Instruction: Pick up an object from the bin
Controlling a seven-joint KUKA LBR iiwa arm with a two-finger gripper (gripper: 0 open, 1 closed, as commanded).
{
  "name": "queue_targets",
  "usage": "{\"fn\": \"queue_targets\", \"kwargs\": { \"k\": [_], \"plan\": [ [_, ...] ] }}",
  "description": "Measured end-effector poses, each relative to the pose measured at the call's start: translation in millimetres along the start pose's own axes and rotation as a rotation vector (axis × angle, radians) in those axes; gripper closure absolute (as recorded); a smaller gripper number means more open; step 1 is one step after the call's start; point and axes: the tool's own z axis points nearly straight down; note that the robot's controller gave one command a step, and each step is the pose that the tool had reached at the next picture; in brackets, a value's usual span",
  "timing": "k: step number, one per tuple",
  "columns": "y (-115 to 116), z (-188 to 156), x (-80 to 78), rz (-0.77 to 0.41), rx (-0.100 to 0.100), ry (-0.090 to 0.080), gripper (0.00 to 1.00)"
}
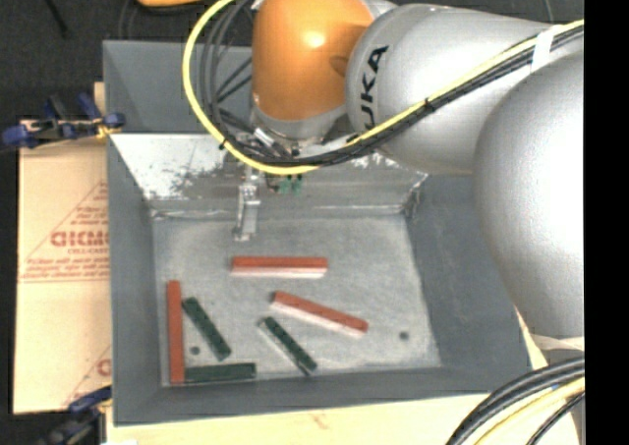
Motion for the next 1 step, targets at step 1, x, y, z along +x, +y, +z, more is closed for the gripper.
{"fn": "queue_targets", "kwargs": {
  "k": [1],
  "plan": [
    [-26.0, 75.6, 1.6, 0.015, -0.001, -0.003, 0.00]
  ]
}}
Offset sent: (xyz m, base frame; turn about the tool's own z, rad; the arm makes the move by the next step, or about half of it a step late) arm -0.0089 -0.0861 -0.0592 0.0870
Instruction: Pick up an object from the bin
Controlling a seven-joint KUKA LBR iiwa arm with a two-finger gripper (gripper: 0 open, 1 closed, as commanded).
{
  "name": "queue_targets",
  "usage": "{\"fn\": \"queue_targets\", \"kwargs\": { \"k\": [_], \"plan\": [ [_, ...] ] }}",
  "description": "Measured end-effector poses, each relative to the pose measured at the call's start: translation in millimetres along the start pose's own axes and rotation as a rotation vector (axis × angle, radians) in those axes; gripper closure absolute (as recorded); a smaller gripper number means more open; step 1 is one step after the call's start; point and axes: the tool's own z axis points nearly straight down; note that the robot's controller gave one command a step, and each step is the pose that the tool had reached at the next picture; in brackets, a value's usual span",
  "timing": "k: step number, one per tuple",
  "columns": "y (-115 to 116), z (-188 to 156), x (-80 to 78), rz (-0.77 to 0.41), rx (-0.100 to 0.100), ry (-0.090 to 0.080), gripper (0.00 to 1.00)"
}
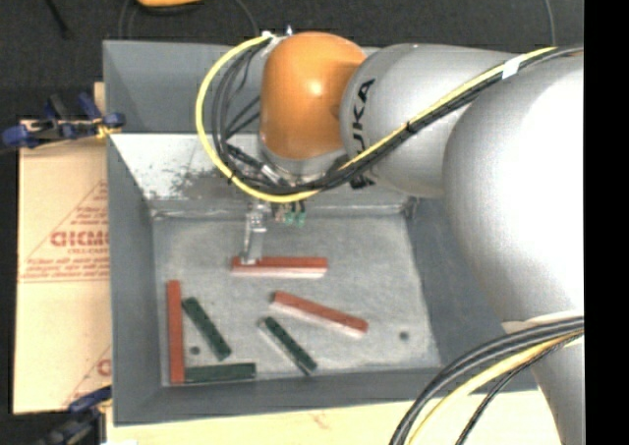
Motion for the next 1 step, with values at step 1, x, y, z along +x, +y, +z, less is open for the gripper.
{"fn": "queue_targets", "kwargs": {
  "k": [1],
  "plan": [
    [-64.3, -21.3, 4.8, 0.079, 0.003, 0.001, 0.00]
  ]
}}
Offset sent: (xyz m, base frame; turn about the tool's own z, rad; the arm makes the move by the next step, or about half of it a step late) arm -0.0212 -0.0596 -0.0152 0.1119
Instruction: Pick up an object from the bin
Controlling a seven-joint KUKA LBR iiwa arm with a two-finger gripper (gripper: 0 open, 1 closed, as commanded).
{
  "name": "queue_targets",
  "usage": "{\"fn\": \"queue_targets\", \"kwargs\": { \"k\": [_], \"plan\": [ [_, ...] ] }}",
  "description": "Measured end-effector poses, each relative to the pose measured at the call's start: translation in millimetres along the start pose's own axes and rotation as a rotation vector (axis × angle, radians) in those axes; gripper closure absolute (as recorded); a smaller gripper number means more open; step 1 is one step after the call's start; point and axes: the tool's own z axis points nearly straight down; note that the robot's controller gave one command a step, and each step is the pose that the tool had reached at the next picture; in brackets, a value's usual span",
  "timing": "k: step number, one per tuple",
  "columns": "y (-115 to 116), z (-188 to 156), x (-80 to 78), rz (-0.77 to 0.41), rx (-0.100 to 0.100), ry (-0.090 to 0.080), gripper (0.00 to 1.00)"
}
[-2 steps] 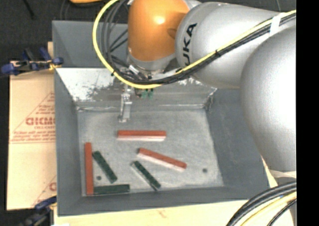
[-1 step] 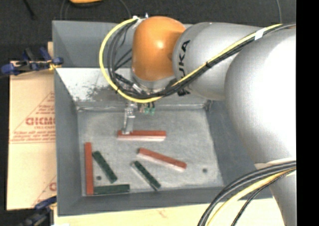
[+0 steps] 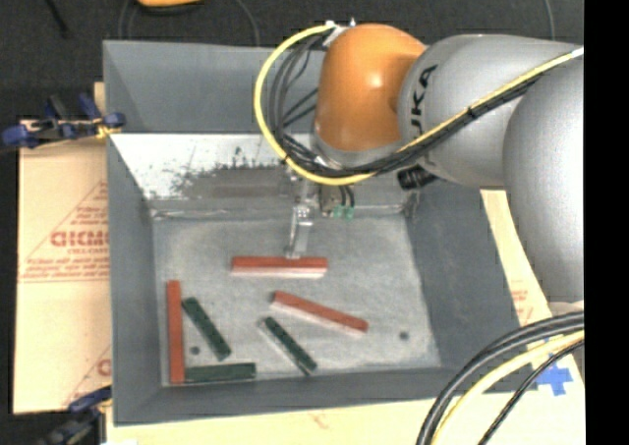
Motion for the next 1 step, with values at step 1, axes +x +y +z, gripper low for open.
{"fn": "queue_targets", "kwargs": {
  "k": [1],
  "plan": [
    [2.2, 37.0, 15.5, 0.032, -0.001, 0.006, 0.00]
  ]
}}
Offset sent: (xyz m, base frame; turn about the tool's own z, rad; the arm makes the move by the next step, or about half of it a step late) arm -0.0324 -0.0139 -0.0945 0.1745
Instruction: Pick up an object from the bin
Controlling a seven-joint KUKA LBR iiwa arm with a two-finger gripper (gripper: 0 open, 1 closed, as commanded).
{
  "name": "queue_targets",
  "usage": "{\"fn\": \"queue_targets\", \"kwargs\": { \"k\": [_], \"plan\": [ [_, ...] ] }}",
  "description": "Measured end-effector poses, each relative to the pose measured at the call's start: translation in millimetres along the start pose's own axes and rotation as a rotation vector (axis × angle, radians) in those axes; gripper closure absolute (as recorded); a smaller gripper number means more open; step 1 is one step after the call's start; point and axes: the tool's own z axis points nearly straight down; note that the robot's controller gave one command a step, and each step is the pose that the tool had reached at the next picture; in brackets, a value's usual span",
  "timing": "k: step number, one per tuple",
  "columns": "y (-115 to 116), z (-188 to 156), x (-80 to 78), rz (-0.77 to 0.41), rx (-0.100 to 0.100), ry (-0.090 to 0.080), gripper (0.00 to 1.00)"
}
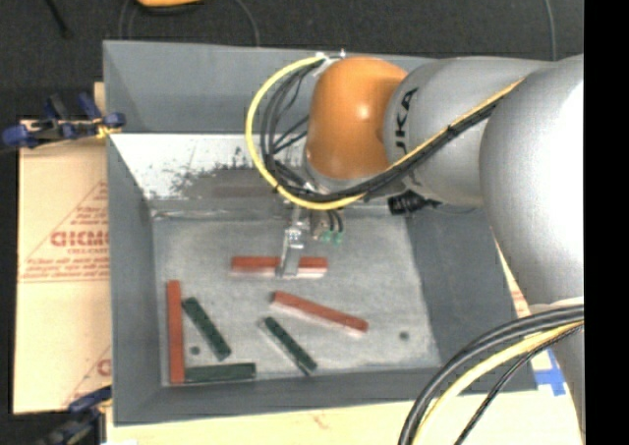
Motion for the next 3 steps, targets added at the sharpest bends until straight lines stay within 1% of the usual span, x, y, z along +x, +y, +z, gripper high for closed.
{"fn": "queue_targets", "kwargs": {
  "k": [1, 2, 3],
  "plan": [
    [-17, 49, 10.9, 0.135, -0.001, -0.005, 0.00],
    [-19, 62, -0.2, 0.142, -0.006, -0.028, 1.00],
    [-19, 61, -0.2, 0.142, -0.005, -0.026, 1.00]
  ]
}}
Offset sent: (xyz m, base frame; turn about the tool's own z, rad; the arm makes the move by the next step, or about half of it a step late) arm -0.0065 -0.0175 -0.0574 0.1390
